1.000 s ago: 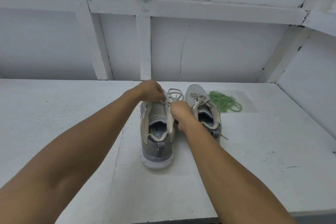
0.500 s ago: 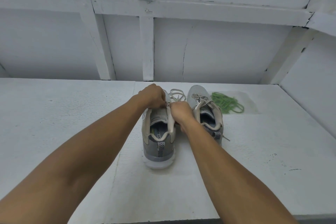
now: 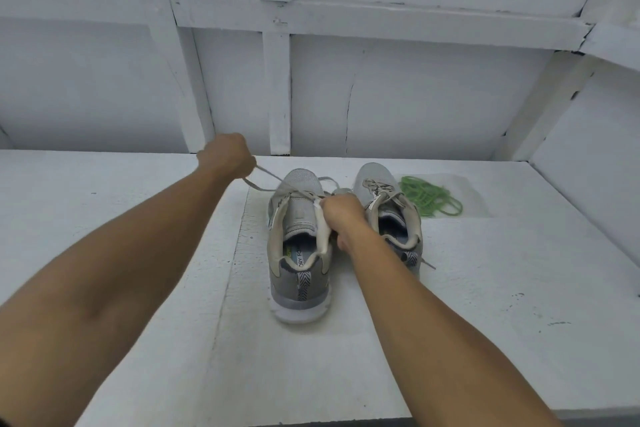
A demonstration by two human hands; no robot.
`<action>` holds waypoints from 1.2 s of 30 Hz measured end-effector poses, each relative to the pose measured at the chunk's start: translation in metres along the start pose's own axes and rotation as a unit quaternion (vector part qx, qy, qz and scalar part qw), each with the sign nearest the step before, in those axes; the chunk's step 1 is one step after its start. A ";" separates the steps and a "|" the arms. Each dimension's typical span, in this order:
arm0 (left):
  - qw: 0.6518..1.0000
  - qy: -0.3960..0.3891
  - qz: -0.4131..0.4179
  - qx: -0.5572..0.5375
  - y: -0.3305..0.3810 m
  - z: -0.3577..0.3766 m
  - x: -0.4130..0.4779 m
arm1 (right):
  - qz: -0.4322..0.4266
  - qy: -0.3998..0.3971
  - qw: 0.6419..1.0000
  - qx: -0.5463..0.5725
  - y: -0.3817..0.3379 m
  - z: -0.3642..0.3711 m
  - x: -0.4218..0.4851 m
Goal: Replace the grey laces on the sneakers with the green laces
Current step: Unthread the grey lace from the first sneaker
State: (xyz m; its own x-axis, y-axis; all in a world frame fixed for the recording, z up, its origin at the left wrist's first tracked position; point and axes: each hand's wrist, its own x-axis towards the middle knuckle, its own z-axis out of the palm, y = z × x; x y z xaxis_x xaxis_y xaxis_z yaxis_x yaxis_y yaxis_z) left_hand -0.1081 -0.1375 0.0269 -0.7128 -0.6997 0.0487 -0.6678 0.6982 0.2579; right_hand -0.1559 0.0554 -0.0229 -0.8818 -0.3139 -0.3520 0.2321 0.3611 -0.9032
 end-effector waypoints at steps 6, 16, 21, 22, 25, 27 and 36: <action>0.975 -0.122 0.185 -0.030 0.049 0.017 -0.022 | -0.013 0.006 0.999 -0.041 -0.002 0.000 0.003; 0.985 0.028 0.103 0.135 0.037 0.000 -0.006 | 0.008 -0.014 0.998 -0.055 0.002 -0.002 0.005; 0.993 0.039 0.032 0.104 0.011 -0.020 0.008 | -0.005 -0.002 0.985 -0.175 -0.012 -0.008 -0.002; 0.996 0.017 0.052 0.063 0.015 -0.017 0.005 | -0.020 -0.005 0.978 -0.209 -0.013 -0.008 0.000; 0.985 -0.065 0.158 -0.012 0.043 0.001 -0.014 | -0.013 -0.022 0.983 -0.182 -0.008 -0.005 -0.001; 0.970 -0.129 0.202 0.027 0.062 0.017 -0.031 | -0.013 -0.010 0.996 -0.084 -0.004 -0.004 -0.004; 0.989 -0.023 0.119 0.081 0.038 -0.009 -0.006 | -0.023 -0.027 0.979 -0.201 -0.004 -0.006 0.005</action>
State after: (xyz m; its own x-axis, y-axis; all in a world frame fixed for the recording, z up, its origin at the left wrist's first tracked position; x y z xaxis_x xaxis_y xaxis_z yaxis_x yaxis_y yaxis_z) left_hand -0.1274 -0.1085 0.0449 -0.8607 -0.5070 0.0457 -0.5022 0.8604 0.0869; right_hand -0.1638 0.0578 -0.0200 -0.8622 -0.3790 -0.3360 0.0034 0.6590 -0.7521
